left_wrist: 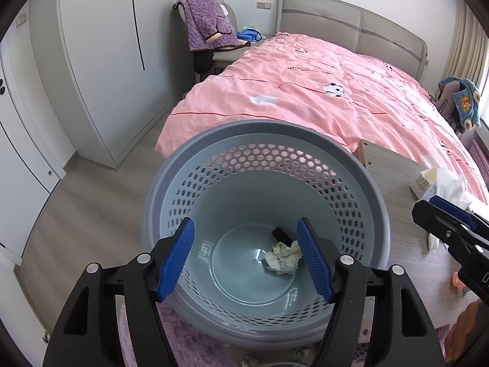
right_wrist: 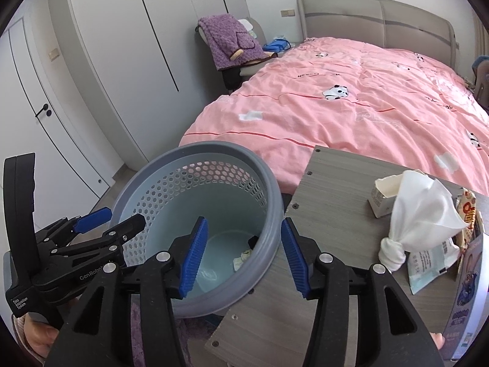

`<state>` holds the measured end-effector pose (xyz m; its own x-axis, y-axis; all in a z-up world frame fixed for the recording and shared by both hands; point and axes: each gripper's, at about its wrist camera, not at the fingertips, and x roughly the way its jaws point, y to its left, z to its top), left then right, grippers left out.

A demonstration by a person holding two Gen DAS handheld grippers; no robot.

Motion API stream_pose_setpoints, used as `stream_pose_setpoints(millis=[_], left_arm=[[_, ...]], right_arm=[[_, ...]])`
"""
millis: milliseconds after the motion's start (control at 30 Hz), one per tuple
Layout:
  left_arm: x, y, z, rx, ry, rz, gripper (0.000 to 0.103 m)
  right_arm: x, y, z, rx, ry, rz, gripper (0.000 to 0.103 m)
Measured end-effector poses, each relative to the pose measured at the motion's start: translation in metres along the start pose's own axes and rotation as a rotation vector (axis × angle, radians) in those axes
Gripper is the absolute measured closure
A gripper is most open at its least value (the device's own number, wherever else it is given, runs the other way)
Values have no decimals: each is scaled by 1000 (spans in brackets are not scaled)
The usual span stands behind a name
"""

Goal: Collect trash
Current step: 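Move both tools back to the table and grasp the lavender box with the right gripper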

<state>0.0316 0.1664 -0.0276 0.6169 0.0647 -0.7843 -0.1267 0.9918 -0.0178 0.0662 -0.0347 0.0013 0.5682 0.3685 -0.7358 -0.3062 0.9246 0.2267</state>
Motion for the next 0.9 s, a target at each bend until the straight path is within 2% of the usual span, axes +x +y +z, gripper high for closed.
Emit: stream_pose_setpoints(millis=[467, 700, 900], left_arm=[[-19, -46, -8, 51, -9, -63, 36], [-25, -81, -14, 110, -11, -80, 36], [-26, -114, -19, 150, -2, -124, 36]], right_arm=[[-47, -42, -25, 67, -54, -52, 50], [-75, -79, -45, 136, -74, -94, 48], [-95, -105, -58, 177, -80, -139, 48]])
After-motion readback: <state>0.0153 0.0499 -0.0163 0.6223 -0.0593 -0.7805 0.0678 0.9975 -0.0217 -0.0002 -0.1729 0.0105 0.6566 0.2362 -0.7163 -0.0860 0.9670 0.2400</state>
